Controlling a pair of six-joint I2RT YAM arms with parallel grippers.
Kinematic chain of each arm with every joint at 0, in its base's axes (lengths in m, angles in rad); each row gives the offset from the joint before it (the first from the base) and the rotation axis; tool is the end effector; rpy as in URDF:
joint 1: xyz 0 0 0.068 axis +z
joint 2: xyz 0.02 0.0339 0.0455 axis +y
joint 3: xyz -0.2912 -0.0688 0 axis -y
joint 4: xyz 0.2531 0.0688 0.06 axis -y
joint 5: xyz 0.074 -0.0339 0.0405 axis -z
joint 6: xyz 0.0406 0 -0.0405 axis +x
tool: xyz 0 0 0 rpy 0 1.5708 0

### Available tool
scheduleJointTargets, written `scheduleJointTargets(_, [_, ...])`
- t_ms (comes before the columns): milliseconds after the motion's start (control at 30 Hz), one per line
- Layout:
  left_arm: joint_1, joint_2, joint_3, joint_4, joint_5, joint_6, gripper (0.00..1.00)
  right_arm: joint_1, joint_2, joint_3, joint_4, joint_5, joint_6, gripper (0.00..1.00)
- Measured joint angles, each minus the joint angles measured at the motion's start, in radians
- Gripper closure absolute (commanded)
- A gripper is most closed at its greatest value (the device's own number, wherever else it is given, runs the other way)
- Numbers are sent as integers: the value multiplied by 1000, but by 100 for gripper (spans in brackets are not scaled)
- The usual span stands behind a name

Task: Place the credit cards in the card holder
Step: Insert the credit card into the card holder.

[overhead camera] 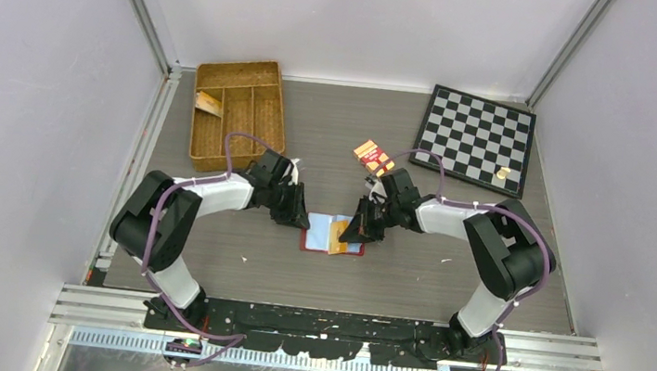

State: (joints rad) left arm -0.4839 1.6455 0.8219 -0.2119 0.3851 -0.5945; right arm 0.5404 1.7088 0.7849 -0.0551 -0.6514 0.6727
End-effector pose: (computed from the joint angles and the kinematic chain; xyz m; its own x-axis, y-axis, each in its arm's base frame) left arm 0.2715 -0.1599 0.1630 -0.9672 -0.0780 -0.2416 0.0713 0.8299 -0.5534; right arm 0.2615 0.1856 0.1479 -0.9923 -0.0175 -0.1228 -0.1034 0.6633 0.7412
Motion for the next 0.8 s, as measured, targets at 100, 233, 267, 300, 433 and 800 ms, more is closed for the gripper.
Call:
scheduleJointTargets(100, [0,3,0,2,0,0,76,-2,16,0,7,-7,11,99])
scheduleJointTargets(233, [1,5,0,2,1,1,77,-6,26,0,23,-19,14,100])
scheduleJointTargets(267, [1,5,1,2,1,1,77,-6,27,0,24,-19,14,100])
scheduleJointTargets(300, [1,6,2,2,2,1,78,-6,27,0,24,-19,14,100])
scheduleJointTargets(433, [1,10,5,2,3,5,78,-6,33,9,22,-14,7,100])
scheduleJointTargets(800, [2,13,8,-2,3,16,79,-13,57,30,24,-13,-17,99])
